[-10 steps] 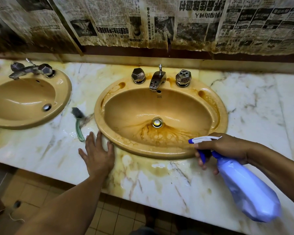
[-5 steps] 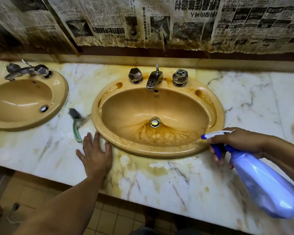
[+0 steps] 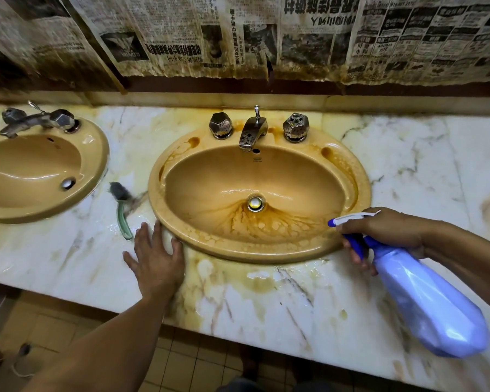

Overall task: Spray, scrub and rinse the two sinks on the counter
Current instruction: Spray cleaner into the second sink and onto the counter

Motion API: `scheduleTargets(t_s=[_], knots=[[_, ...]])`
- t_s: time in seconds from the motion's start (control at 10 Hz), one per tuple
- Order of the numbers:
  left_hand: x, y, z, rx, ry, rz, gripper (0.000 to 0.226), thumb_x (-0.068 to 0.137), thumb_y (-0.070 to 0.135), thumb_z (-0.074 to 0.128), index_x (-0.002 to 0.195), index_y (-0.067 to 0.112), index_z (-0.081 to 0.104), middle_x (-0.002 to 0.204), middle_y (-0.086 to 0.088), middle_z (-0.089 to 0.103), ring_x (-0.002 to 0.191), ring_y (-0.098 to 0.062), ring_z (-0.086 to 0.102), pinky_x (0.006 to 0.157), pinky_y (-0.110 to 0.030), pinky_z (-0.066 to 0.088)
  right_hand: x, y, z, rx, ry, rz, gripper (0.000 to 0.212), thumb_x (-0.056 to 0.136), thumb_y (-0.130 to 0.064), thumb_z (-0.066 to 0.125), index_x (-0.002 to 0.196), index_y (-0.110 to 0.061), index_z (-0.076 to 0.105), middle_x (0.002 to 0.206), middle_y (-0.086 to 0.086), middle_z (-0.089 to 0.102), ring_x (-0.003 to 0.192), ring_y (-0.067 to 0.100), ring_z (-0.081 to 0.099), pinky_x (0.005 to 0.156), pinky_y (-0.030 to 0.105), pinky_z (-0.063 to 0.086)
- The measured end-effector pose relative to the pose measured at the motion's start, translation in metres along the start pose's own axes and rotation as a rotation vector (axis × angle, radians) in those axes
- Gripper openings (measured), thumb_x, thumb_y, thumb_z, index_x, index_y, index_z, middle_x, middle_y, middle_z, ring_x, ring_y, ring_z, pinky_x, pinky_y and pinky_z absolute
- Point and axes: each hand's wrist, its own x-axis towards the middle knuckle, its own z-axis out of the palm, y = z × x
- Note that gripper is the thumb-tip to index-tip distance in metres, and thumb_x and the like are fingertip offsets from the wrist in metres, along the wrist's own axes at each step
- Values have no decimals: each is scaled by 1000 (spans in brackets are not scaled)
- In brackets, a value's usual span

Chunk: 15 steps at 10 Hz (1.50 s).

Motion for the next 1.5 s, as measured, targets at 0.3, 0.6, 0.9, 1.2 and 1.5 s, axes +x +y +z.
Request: scheduleTargets(t_s=[0.3,0.6,0.9,1.2,1.5], knots=[[-1,2,-2,-18,-2,-11,61,105,49,39,161,30,24,171,-1,15,158,-19,6,125,-59,-1,12,-25,33,26,-202,-56,61,87,-50,75,106,7,66,110,25,71,106,30,66,68,48,57],[-1,3,-2,-44,16,-6,61,104,46,44,160,30,26,170,-2,18,158,-19,7,125,-61,1,20,-24,53,-162,-16,-57,31,98,-26,58,78,-3,63,68,23,64,57,29,61,52,30,52],[1,1,2,-32,31,-13,61,104,44,47,160,28,29,170,-2,19,157,-19,8,125,-60,1,15,-11,30,-167,98,-30,46,103,-37,57,76,1,64,79,23,72,70,31,70,59,25,51],[4,-3,6,4,3,-6,62,105,47,42,161,29,24,171,-2,14,158,-19,5,126,-60,0,8,-13,30,-142,151,25,49,101,-35,59,73,5,61,78,21,72,71,39,72,56,27,51],[4,-2,4,-14,12,7,68,98,56,30,160,29,26,171,-2,16,158,-20,7,125,-61,1,7,-23,46,-115,109,82,38,99,-26,57,71,0,60,70,33,65,55,34,60,50,30,50]])
